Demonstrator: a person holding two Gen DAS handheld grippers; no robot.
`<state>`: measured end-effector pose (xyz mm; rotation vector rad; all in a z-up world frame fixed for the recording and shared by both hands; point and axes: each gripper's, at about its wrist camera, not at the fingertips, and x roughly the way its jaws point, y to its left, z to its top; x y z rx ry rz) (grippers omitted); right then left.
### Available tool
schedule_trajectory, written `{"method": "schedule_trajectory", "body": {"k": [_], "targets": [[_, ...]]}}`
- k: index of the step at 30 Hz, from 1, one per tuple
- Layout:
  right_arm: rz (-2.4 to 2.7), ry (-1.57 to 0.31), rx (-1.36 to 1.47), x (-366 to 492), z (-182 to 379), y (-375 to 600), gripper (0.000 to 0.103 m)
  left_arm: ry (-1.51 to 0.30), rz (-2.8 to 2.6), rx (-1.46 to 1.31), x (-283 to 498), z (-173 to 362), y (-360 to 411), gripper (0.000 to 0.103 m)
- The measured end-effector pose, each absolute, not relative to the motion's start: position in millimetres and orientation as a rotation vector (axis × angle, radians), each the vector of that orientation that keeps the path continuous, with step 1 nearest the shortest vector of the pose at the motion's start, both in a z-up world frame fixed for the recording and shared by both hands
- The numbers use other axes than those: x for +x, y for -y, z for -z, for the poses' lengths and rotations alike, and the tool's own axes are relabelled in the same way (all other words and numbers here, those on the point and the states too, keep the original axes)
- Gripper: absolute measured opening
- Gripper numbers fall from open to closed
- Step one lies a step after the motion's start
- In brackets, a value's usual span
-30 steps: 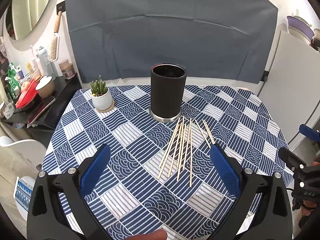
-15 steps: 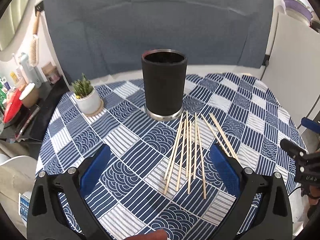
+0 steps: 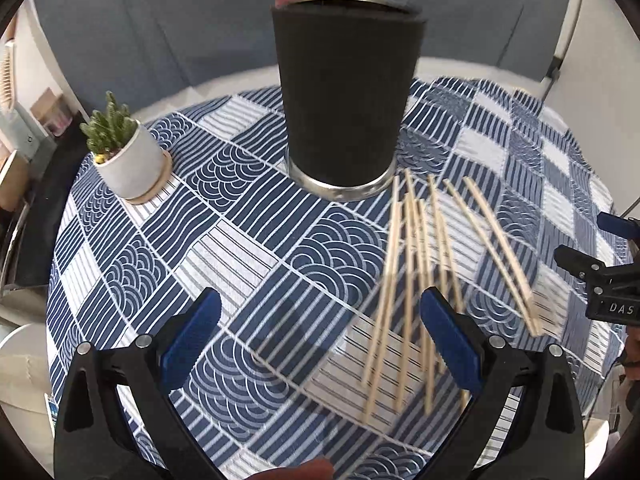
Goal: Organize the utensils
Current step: 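Lower the left tool onto one wooden skewer and close it while the right tool grasps another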
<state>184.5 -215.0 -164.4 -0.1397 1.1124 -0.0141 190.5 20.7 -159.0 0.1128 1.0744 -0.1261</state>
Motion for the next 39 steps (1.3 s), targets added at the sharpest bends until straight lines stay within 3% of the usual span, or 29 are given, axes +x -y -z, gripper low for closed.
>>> {"method": "schedule_trajectory", "body": {"k": [18,27,39], "targets": [[-0.003,-1.286,-0.212,233.2,219.8,209.1,0.095,-1.277,0.177,0.226,238.8,221.5,-17.8,0.099],[-0.035,-1.339,-0.051,237.5,225.1,227.5,0.095,-1.294,0.192,0.150,243.8,221.1,-22.8,0.097],[-0.030,-1.283,-0.128,240.7,218.7,220.9,0.095,-1.285,0.197,0.225,255.9,226.8,15.0,0.099]]}}
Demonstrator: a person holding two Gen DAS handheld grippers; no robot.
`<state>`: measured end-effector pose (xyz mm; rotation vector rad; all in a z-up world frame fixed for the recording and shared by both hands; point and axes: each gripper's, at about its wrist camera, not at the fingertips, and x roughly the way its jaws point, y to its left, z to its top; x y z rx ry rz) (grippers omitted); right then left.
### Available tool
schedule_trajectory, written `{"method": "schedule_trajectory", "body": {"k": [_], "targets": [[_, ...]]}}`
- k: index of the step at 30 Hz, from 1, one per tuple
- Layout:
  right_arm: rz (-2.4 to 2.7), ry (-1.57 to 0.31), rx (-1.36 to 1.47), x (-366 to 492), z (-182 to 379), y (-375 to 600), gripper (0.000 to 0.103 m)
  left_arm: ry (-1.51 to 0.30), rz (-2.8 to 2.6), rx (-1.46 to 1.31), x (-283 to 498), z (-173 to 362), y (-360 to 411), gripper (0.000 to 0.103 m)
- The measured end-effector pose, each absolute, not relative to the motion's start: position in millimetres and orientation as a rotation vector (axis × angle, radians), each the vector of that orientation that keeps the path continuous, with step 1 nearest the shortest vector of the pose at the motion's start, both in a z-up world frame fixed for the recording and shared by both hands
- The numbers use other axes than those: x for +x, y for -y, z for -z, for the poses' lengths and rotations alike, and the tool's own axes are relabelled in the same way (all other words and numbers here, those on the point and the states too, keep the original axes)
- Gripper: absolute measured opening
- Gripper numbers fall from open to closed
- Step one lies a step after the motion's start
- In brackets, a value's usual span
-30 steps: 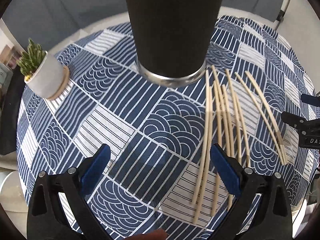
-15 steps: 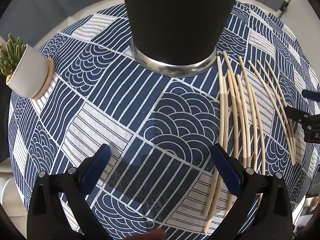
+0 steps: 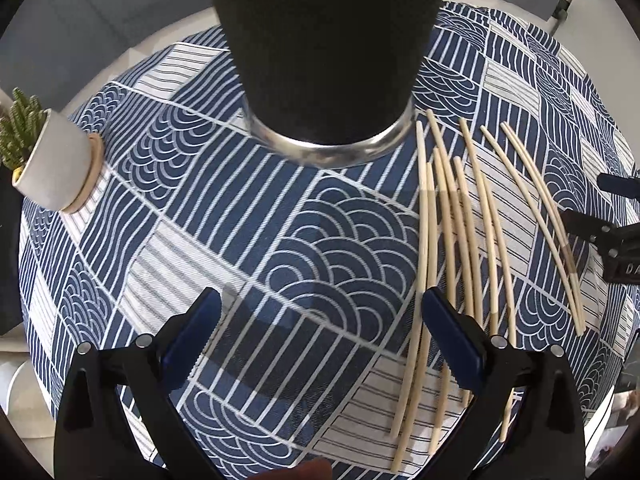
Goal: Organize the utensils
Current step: 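Lower the left tool onto one wooden skewer and close it while the right tool grasps another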
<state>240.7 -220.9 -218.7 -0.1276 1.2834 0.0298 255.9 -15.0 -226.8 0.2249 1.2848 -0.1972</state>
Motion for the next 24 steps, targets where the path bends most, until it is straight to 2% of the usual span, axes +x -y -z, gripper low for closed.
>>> {"method": "schedule_trajectory", "body": {"k": [17,24], "targets": [[-0.047,-1.275,-0.082,239.5,218.1,223.0,0.095,-1.257,0.248,0.211,267.7,236.1,5.2,0.099],[-0.044,-1.265,-0.104,231.1,213.6,219.8,0.095,-1.136,0.274,0.205,253.5,234.7,1.0,0.099]]}}
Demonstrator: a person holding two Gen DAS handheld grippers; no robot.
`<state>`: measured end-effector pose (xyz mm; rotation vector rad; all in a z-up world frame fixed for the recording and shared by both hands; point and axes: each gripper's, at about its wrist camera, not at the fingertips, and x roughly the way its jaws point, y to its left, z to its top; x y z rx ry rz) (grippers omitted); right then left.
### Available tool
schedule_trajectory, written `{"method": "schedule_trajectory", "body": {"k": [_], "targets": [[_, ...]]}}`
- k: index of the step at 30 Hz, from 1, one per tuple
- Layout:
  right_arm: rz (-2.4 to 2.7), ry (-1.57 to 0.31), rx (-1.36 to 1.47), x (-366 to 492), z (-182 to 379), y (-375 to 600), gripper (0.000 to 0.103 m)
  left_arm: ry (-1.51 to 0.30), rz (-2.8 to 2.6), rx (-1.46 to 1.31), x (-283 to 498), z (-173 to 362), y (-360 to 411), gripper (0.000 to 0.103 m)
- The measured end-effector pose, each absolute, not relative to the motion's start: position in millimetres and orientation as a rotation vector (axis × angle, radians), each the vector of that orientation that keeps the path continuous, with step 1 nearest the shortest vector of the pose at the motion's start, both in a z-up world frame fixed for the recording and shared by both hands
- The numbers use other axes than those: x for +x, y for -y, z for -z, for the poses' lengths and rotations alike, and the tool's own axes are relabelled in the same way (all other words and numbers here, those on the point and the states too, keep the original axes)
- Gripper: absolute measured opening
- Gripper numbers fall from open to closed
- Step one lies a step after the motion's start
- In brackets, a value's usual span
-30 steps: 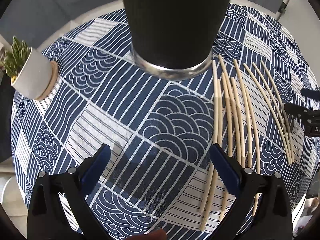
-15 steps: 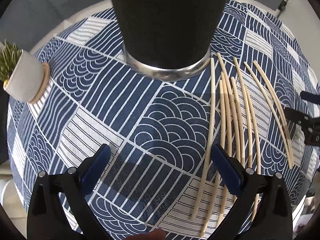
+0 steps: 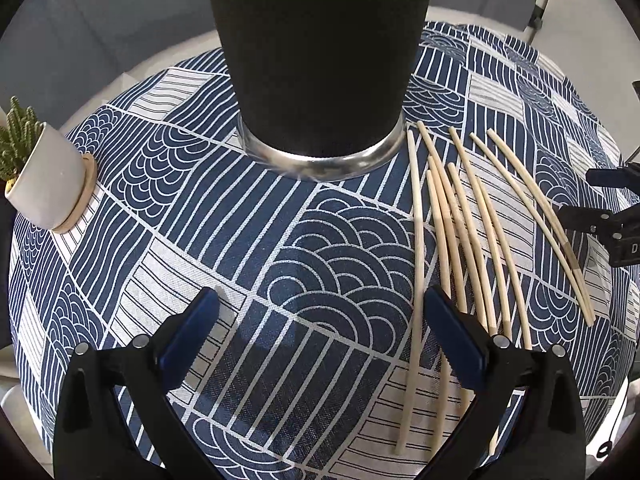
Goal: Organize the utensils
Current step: 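Lower the left tool onto one wooden skewer and close it while the right tool grasps another, then lift the left tool's skewer over the black cup while the right tool carries its skewer there too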
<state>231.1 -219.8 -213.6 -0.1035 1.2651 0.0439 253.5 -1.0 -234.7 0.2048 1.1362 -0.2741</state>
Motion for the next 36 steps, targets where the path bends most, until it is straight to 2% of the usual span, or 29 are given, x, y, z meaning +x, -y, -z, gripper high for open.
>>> {"method": "schedule_trajectory", "body": {"k": [7,15,19,20,25,27,28,29,30,31,32,33,36], "targets": [[-0.044,-1.200,-0.134,224.5,201.9,203.6,0.095,-1.143,0.277,0.208,242.4,230.2,1.4,0.099],[-0.059,-1.240,-0.180,228.9,215.6,177.9,0.095,-1.122,0.279,0.203,234.2,230.6,-10.3,0.099],[-0.068,-1.286,-0.055,232.6,222.1,201.2,0.097,-1.129,0.285,0.207,233.7,227.6,-10.5,0.096],[-0.064,-1.287,-0.060,234.1,222.5,201.7,0.097,-1.130,0.286,0.210,233.4,227.1,-10.3,0.093],[-0.051,-1.324,-0.051,242.5,225.6,200.6,0.097,-1.141,0.346,0.239,231.1,218.5,-1.1,0.063],[-0.045,-1.337,-0.046,245.9,227.0,200.0,0.096,-1.143,0.375,0.254,231.3,216.6,4.5,0.045],[-0.043,-1.337,-0.049,246.0,227.3,199.0,0.096,-1.143,0.385,0.259,231.4,215.9,6.9,0.040],[-0.043,-1.335,-0.049,247.4,226.9,199.7,0.090,-1.145,0.402,0.263,231.8,215.1,9.6,0.029],[-0.048,-1.327,-0.052,245.9,223.9,198.7,0.071,-1.149,0.417,0.264,232.1,214.5,12.1,0.019],[-0.057,-1.317,-0.055,244.0,216.8,200.7,0.056,-1.155,0.427,0.265,232.0,214.6,14.4,0.016],[-0.065,-1.318,-0.053,241.4,207.8,206.7,0.028,-1.162,0.436,0.263,232.3,214.6,15.4,0.008],[-0.066,-1.325,-0.047,240.4,207.6,211.4,0.012,-1.176,0.444,0.255,233.2,214.5,16.5,0.006],[-0.067,-1.311,-0.055,237.2,208.0,216.4,0.005,-1.202,0.442,0.259,235.5,215.0,17.7,0.004]]}}
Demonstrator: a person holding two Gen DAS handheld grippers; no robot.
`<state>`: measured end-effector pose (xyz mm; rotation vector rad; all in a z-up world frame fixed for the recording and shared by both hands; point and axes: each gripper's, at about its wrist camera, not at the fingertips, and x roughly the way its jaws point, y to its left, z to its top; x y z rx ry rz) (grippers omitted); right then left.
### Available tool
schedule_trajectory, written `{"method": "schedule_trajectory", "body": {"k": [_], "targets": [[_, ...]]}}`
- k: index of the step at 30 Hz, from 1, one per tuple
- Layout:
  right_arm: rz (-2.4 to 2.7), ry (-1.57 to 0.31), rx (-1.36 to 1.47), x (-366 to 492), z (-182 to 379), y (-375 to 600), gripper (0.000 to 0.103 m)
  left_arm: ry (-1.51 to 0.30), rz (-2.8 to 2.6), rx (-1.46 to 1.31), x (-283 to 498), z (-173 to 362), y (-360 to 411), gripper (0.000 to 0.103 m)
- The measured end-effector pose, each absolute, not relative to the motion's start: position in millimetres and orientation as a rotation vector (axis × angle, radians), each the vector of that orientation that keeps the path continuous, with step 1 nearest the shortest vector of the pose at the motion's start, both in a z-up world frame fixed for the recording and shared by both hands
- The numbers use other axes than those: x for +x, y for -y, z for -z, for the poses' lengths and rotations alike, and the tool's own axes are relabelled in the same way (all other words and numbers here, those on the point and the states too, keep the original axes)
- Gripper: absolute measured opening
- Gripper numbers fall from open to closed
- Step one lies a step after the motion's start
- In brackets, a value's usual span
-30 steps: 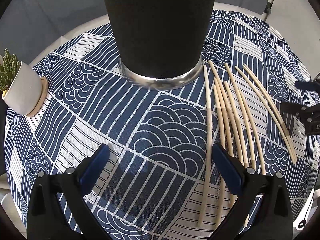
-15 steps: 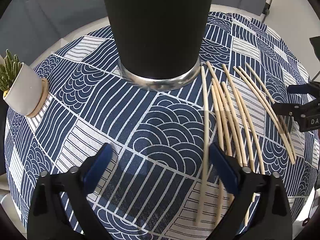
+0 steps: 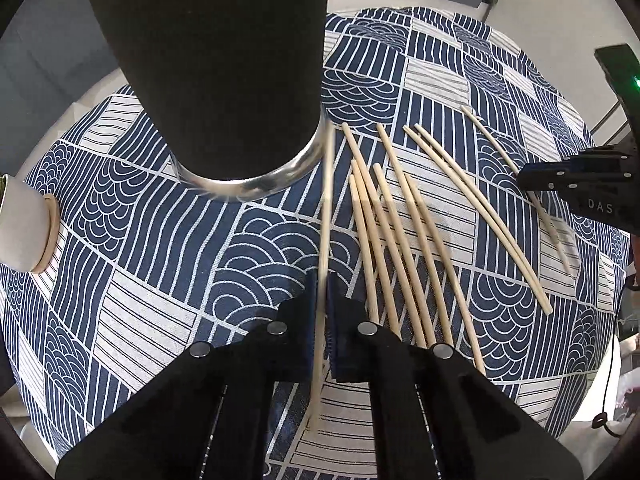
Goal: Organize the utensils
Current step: 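Lift the left tool's skewer over the black cup while the right tool carries its skewer there too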
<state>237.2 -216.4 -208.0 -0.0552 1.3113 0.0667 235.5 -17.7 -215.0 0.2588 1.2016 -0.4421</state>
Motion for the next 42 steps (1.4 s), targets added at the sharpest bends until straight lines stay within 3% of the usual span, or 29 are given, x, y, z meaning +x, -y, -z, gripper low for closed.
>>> {"method": "schedule_trajectory", "body": {"k": [16,27,42], "targets": [[-0.147,-1.257,0.006,212.2,174.5,245.1,0.005,-1.284,0.264,0.245,195.1,204.2,-11.2,0.004],[-0.303,-1.110,-0.020,208.5,121.8,220.6,0.005,-1.163,0.192,0.084,179.0,155.8,-48.6,0.004],[-0.419,-0.958,-0.067,232.6,49.6,157.4,0.005,-1.076,0.148,0.096,193.2,118.4,-62.4,0.004]]}}
